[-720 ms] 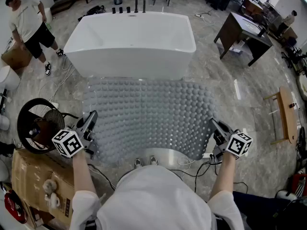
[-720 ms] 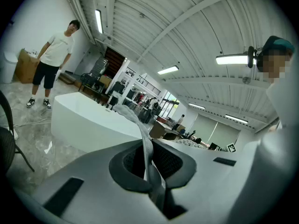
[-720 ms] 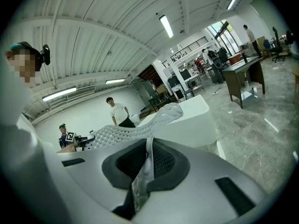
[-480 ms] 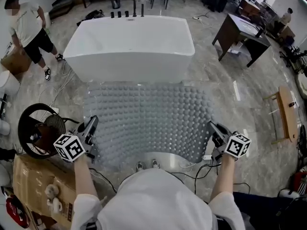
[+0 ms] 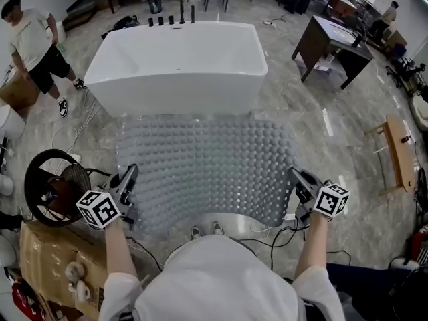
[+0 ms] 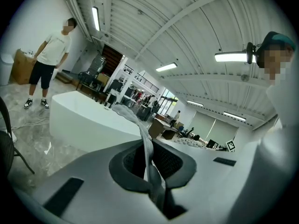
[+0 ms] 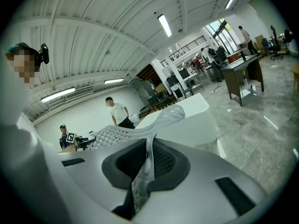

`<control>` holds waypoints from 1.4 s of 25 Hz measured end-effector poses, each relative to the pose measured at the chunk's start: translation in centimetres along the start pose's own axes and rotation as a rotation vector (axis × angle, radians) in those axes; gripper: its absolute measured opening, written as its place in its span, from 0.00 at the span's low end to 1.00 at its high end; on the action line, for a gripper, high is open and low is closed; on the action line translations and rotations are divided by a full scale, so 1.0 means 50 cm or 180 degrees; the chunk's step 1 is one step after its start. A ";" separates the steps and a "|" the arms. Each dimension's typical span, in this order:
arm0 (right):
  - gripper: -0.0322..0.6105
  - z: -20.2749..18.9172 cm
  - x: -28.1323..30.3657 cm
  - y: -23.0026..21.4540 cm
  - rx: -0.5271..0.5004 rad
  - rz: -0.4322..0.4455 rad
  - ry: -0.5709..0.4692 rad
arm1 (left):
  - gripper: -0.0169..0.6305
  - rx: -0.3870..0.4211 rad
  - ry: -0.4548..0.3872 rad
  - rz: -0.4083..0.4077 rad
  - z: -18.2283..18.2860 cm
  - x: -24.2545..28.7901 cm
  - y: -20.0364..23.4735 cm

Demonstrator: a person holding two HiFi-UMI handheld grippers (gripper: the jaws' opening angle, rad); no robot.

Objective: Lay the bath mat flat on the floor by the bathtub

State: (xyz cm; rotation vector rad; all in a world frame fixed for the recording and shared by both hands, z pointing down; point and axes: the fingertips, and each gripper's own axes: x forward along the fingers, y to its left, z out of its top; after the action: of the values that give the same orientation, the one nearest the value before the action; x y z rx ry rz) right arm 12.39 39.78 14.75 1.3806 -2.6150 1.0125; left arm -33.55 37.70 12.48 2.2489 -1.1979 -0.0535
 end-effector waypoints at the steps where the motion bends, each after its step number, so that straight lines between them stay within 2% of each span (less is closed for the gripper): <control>1: 0.11 0.001 -0.001 0.002 0.0003 0.0016 -0.0011 | 0.09 -0.0003 -0.0001 -0.0010 0.000 0.000 -0.001; 8: 0.11 0.004 0.010 0.028 0.0061 0.0072 -0.0158 | 0.09 0.0018 -0.0007 -0.0123 0.010 0.007 0.007; 13: 0.11 -0.007 0.013 0.046 0.0117 0.0007 -0.0261 | 0.09 0.0006 0.0020 -0.0226 0.008 0.009 0.021; 19: 0.11 -0.003 0.006 0.027 0.0160 -0.0050 -0.0321 | 0.09 0.0003 0.0031 -0.0250 0.005 0.031 0.028; 26: 0.11 0.045 0.018 -0.057 0.0141 -0.0050 -0.0272 | 0.09 0.0004 -0.0024 -0.0208 -0.003 0.112 0.010; 35: 0.11 0.129 0.039 -0.221 0.0165 0.0040 -0.0181 | 0.09 0.0094 -0.0127 -0.0019 -0.007 0.267 -0.040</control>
State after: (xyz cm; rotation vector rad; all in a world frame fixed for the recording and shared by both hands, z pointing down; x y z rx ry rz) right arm 21.20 30.41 16.16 1.4262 -2.6591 1.0655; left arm -24.02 28.45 14.79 2.2871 -1.2205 -0.0837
